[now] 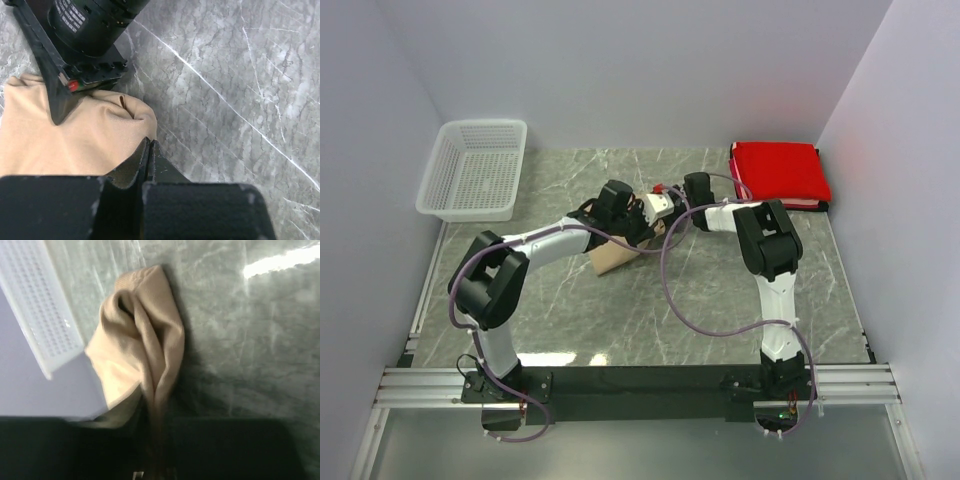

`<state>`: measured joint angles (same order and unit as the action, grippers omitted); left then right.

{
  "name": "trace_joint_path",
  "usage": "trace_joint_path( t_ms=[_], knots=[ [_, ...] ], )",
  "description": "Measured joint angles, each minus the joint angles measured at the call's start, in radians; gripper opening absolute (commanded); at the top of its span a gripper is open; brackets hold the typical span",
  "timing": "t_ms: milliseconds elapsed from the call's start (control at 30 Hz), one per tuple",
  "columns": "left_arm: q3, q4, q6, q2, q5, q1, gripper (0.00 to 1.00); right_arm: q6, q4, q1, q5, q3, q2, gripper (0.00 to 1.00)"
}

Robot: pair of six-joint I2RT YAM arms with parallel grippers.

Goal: Fold and stack the t-shirts
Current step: Neatly place the folded tshirt to the corner

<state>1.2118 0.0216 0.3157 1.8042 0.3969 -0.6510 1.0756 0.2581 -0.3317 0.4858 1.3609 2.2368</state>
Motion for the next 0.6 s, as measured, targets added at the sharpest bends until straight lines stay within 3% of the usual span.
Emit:
trace_joint_path(
  t_ms=[33, 100, 233, 333, 433, 600],
  knots=[
    [0.004, 0.000, 0.000, 0.004, 0.000, 0.001, 0.01, -0.004, -0.006, -0.001, -0.002, 0.002, 0.003, 0.01],
    [0.008, 0.000, -0.002, 0.009, 0.002, 0.003, 0.01, -0.032, -0.033, -0.002, -0.007, 0.021, 0.011, 0.00],
    [0.018, 0.013, -0.014, 0.009, 0.002, 0.005, 0.34, -0.151, -0.142, -0.005, -0.033, 0.091, 0.011, 0.00],
    [0.043, 0.031, -0.040, 0.009, 0.003, 0.010, 0.52, -0.294, -0.275, -0.006, -0.080, 0.183, 0.011, 0.00],
    [0.074, 0.061, -0.068, 0.006, 0.003, 0.027, 0.64, -0.440, -0.386, -0.005, -0.143, 0.264, 0.002, 0.00],
    [0.114, 0.131, -0.111, -0.010, 0.002, 0.106, 0.67, -0.671, -0.539, 0.016, -0.259, 0.323, -0.050, 0.00]
  ],
)
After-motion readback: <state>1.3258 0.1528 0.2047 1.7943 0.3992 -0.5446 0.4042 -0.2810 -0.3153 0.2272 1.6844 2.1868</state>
